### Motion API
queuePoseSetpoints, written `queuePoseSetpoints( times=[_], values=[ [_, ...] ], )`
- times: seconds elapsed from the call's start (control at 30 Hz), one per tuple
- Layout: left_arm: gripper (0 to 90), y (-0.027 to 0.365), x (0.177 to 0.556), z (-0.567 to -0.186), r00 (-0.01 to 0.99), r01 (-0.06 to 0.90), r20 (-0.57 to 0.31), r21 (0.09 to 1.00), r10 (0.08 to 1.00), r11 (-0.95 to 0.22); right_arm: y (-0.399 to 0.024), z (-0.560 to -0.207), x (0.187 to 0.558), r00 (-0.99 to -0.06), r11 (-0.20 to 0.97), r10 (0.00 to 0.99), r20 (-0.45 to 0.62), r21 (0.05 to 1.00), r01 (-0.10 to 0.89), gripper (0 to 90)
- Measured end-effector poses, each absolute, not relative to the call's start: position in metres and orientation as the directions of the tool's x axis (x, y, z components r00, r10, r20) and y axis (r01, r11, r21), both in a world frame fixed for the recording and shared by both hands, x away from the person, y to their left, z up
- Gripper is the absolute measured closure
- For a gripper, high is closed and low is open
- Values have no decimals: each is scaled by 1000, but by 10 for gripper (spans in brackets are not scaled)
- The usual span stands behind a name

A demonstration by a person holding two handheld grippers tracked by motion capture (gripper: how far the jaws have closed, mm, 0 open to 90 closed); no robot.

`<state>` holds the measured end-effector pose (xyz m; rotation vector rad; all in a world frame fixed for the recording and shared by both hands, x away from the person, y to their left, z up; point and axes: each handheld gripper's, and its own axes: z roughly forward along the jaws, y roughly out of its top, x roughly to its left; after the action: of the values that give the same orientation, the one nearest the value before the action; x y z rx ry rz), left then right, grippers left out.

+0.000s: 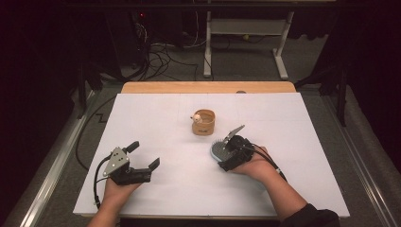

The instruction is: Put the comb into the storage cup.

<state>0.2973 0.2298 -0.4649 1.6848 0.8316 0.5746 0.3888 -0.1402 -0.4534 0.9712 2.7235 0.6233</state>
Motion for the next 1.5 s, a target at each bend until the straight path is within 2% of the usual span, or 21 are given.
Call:
queuePoseSetpoints(
  times=[1.5],
  values=[
    [21, 231, 297, -465, 631, 230, -42, 964, 775, -135, -134, -450, 395, -773, 723, 633, -35, 385, 574, 207]
  ],
)
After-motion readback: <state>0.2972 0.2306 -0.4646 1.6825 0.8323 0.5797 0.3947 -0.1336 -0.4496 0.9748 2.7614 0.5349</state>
